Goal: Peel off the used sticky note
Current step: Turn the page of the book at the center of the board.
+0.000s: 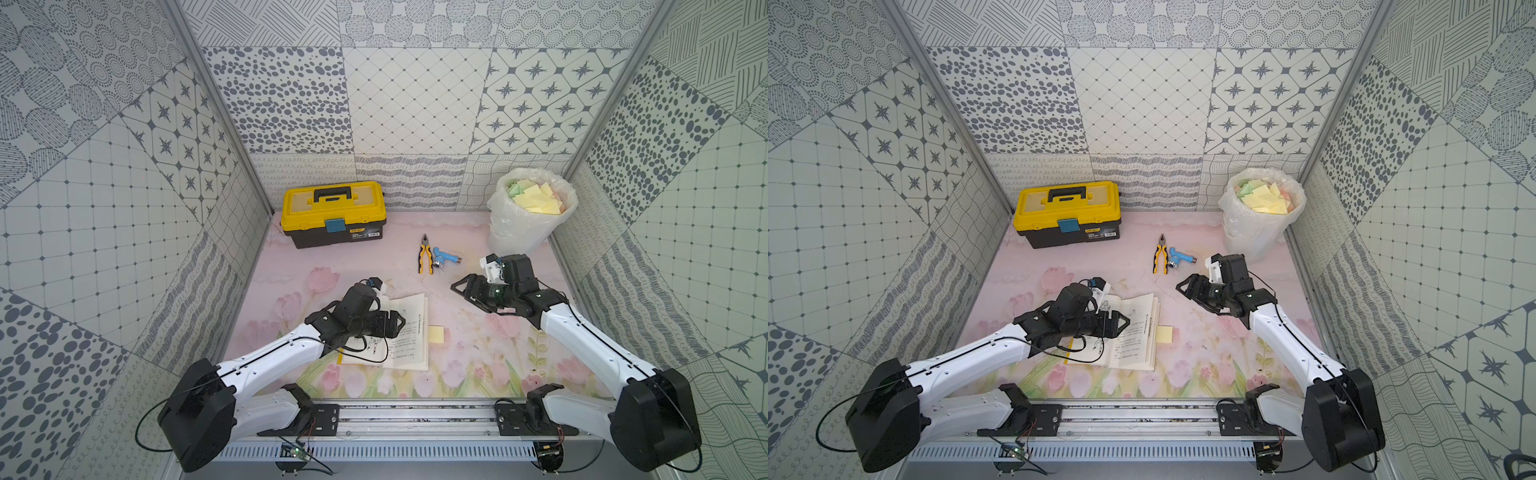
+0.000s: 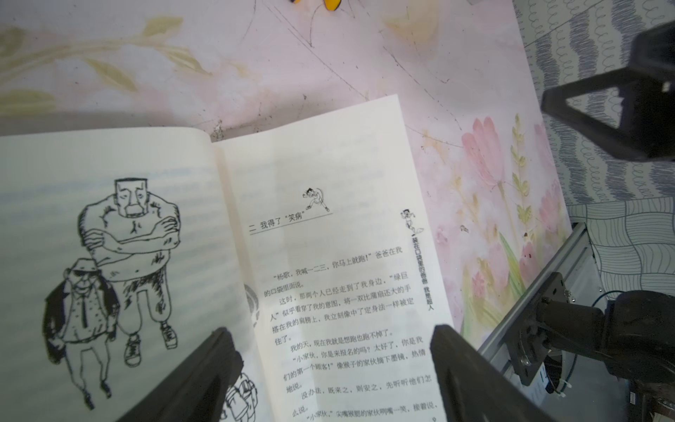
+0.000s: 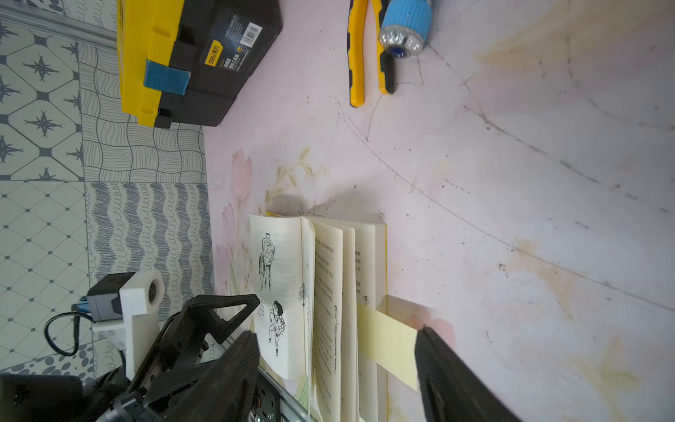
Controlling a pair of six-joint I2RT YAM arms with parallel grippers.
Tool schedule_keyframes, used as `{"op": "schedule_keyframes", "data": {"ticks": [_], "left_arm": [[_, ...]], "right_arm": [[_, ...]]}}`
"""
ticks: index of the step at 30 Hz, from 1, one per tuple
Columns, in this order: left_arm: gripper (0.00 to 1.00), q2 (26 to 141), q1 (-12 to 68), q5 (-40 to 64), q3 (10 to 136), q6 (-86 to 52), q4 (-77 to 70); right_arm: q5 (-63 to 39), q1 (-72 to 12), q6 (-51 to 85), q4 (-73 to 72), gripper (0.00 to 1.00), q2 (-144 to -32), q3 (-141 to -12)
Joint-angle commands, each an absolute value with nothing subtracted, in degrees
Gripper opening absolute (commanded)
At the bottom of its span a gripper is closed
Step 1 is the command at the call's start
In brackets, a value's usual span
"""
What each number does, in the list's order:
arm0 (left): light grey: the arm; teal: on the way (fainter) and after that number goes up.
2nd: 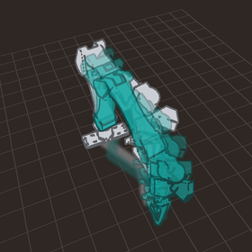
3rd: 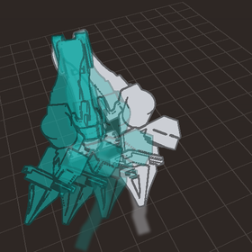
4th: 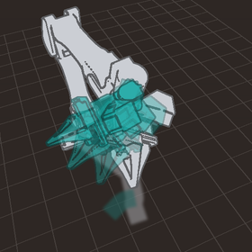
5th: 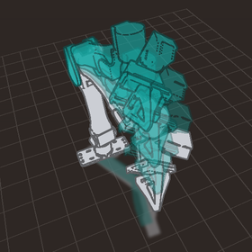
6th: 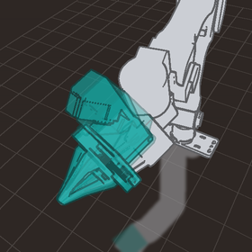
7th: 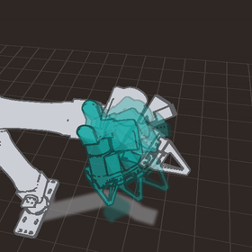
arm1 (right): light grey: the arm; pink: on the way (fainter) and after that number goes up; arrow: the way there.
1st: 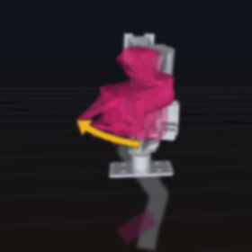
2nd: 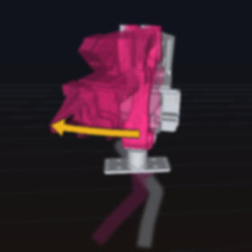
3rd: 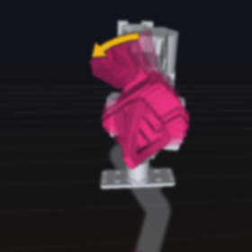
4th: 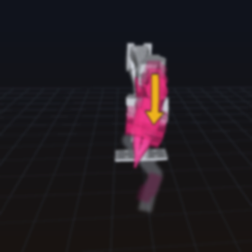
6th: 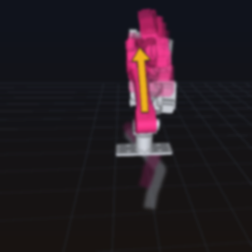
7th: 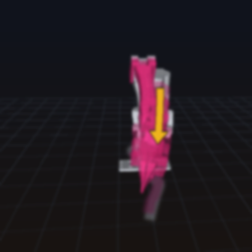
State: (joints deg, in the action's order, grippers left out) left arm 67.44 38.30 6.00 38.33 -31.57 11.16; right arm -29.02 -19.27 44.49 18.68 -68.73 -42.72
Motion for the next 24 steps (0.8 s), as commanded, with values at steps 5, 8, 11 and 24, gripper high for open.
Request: {"op": "schedule_keyframes", "data": {"ticks": [5, 8, 11, 24], "left_arm": [[0.9, 65.49, 40.43, 3.61, 40.81, -30.67, 15.59], [0.9, 64.59, 40.72, 3.16, 41.26, -30.52, 16.25], [0.9, 64.0, 40.8, 2.88, 41.47, -30.34, 16.76], [0.91, 62.82, 41.09, 2.39, 41.75, -30.34, 17.34]], "right_arm": [[-32.41, -25.74, 53.25, 1.27, 0.73, -73.57, -36.71], [-32.61, -28.4, 55.2, -2.43, 0.74, -76.1, -35.49], [-32.63, -30.08, 57.0, -6.17, 0.75, -77.79, -33.82], [-32.95, -34.58, 60.53, -14.31, 0.8, -83.73, -31.29]]}}
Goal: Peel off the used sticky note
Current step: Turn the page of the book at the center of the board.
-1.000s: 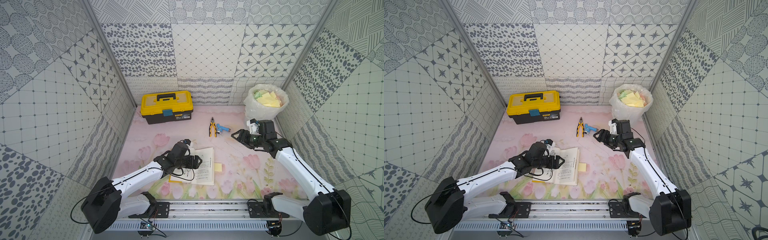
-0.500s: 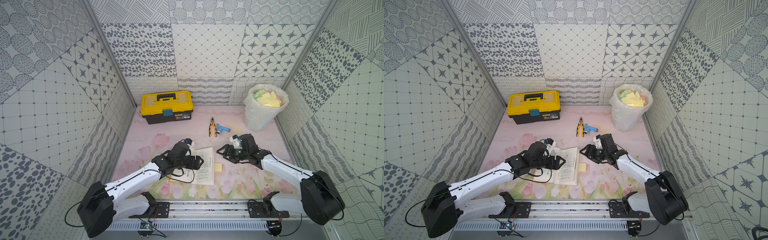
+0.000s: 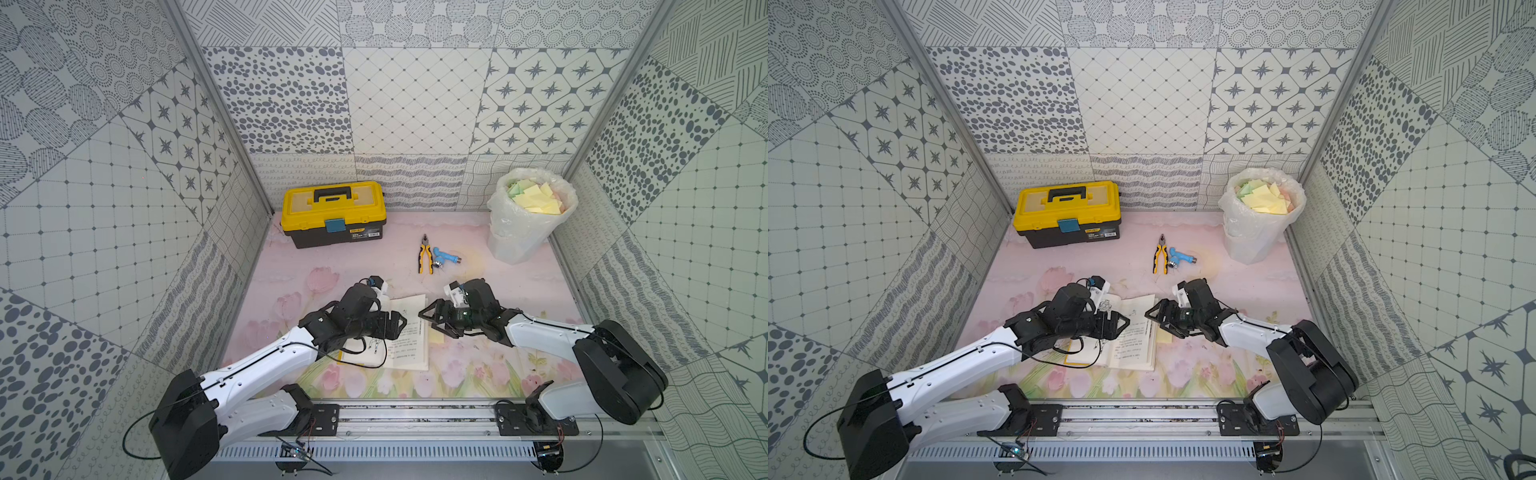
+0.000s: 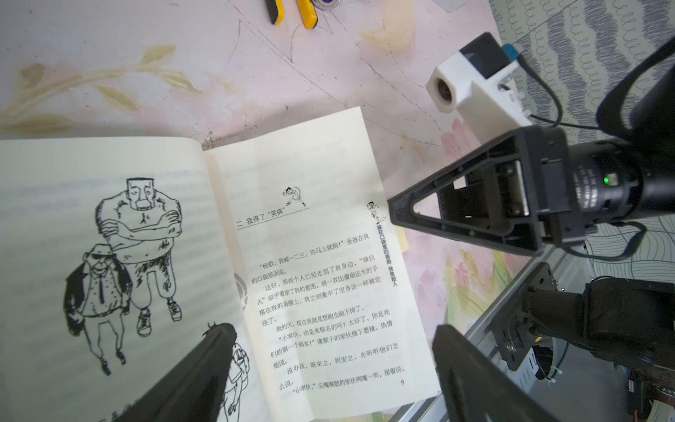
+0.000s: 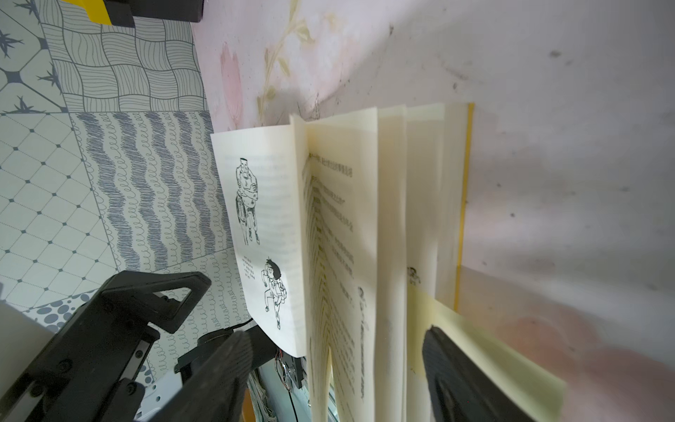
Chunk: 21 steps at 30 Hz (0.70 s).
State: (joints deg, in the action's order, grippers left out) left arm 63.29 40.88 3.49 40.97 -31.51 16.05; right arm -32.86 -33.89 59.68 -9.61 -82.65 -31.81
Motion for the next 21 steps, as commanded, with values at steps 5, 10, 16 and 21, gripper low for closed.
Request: {"op": "schedule_keyframes", "data": {"ticks": [5, 10, 16, 21], "left_arm": [[0.91, 62.65, 41.2, 2.13, 41.83, -30.32, 17.52], [0.91, 62.55, 41.35, 2.03, 42.01, -30.34, 17.62], [0.91, 62.59, 41.39, 2.02, 42.01, -30.49, 17.74], [0.9, 62.36, 41.52, 1.94, 42.12, -30.48, 18.13]], "right_arm": [[-32.87, -35.26, 60.86, -15.59, 0.82, -85.11, -31.34], [-32.78, -35.59, 61.06, -16.44, 0.83, -86.35, -31.29], [-33.39, -36.33, 61.52, -17.65, 0.82, -87.29, -31.49], [-33.82, -36.95, 61.68, -17.6, 0.75, -87.11, -32.7]]}}
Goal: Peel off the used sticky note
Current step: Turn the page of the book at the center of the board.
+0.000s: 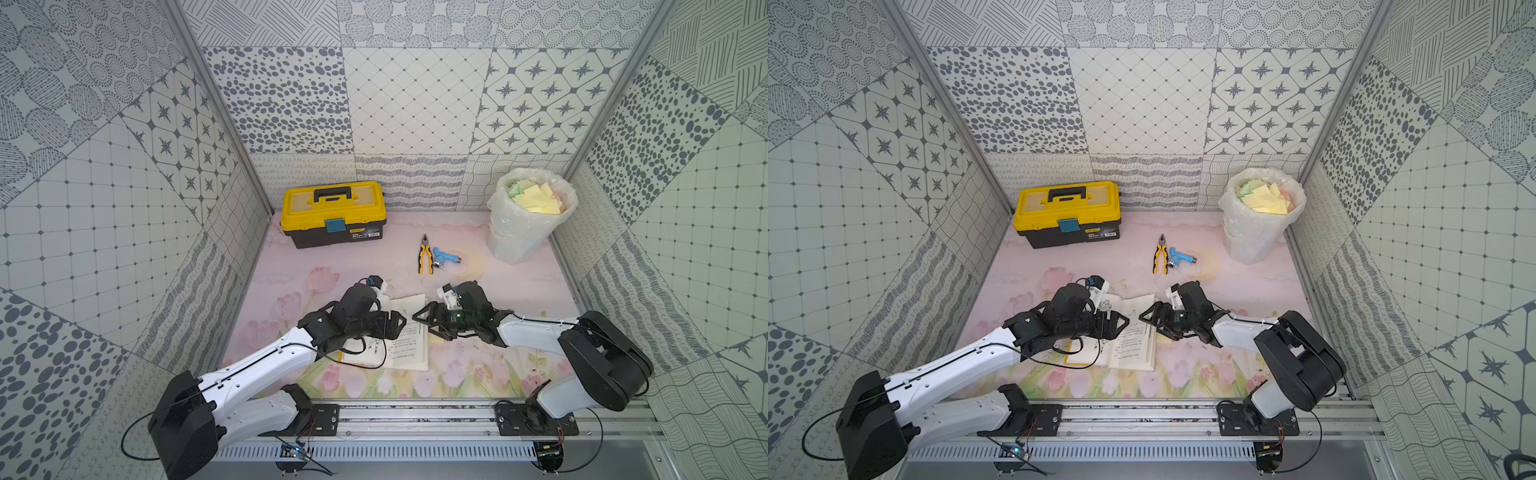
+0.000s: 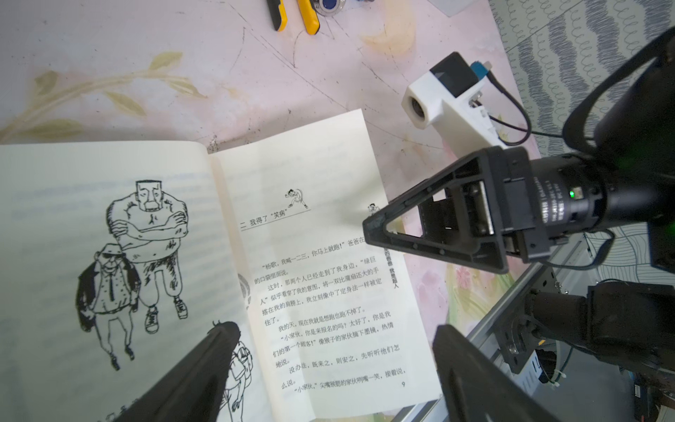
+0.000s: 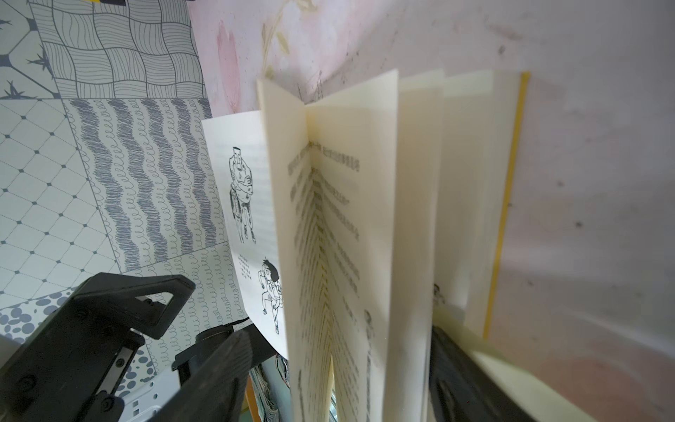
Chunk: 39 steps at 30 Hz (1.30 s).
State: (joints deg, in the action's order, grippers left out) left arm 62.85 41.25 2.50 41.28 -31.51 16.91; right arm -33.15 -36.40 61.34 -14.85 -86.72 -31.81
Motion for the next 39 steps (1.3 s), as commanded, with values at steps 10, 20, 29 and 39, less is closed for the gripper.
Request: {"op": "schedule_keyframes", "data": {"ticks": [10, 20, 29, 39], "left_arm": [[0.9, 58.7, 42.61, 0.89, 41.92, -31.46, 21.02], [0.89, 51.8, 43.24, -0.01, 44.1, -30.45, 29.27], [0.89, 48.73, 43.45, 1.03, 46.97, -29.09, 34.52], [0.88, 49.48, 43.78, 3.0, 48.02, -29.4, 36.01]], "right_arm": [[-34.62, -39.1, 61.67, -15.53, 0.65, -86.62, -37.53], [-35.55, -42.39, 61.51, -13.28, 0.7, -90.54, -45.92], [-36.95, -45.67, 61.92, -13.64, 0.73, -97.66, -53.43], [-38.08, -46.54, 61.64, -14.39, 0.75, -106.38, -59.24]]}}
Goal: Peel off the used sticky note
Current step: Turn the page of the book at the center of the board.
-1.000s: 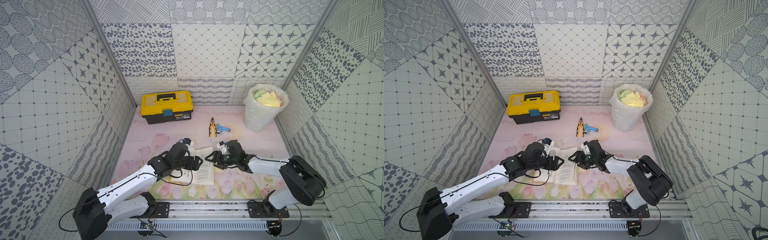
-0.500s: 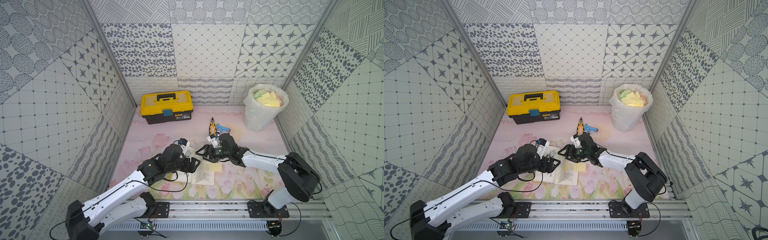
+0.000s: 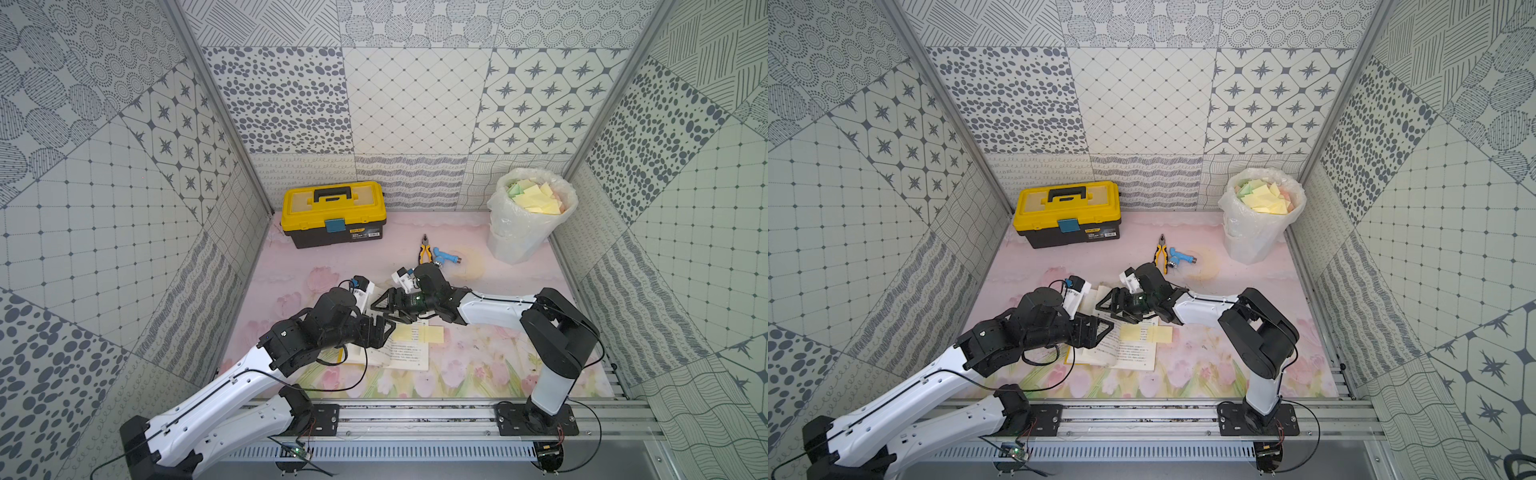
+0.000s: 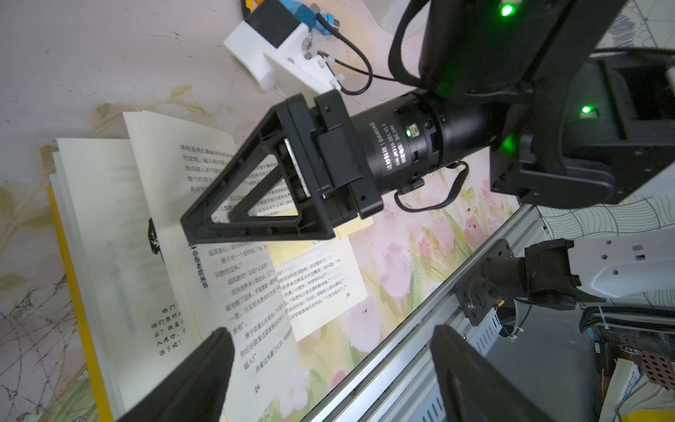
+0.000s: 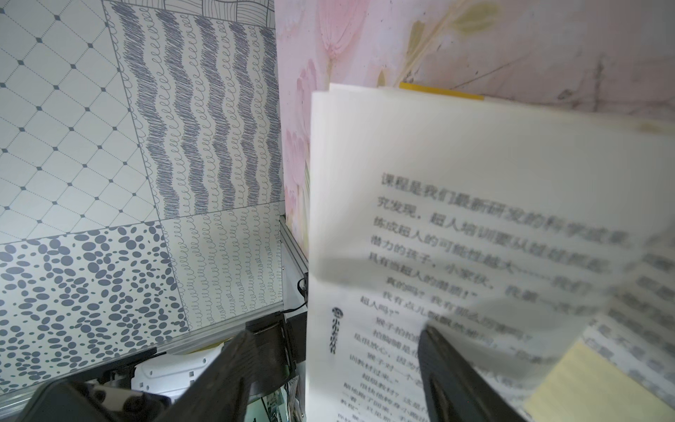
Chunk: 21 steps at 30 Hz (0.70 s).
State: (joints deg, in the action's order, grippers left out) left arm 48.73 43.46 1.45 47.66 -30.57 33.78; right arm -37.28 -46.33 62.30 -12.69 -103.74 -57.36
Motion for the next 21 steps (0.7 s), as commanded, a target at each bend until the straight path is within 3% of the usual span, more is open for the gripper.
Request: {"op": "schedule_keyframes", "data": {"ticks": [1, 10, 21], "left_arm": [[0.88, 49.83, 44.01, 3.32, 47.49, -29.7, 35.31], [0.82, 54.1, 47.65, 3.56, 42.92, -33.3, 27.57], [0.56, 61.84, 48.79, 5.14, 35.35, -34.69, 11.13]], "right_arm": [[-38.27, -46.5, 61.34, -14.39, 0.75, -107.37, -59.76], [-41.37, -45.88, 59.95, -14.48, 0.76, -112.97, -64.49], [-43.57, -45.0, 62.66, -18.64, 0.73, -116.1, -65.76]]}}
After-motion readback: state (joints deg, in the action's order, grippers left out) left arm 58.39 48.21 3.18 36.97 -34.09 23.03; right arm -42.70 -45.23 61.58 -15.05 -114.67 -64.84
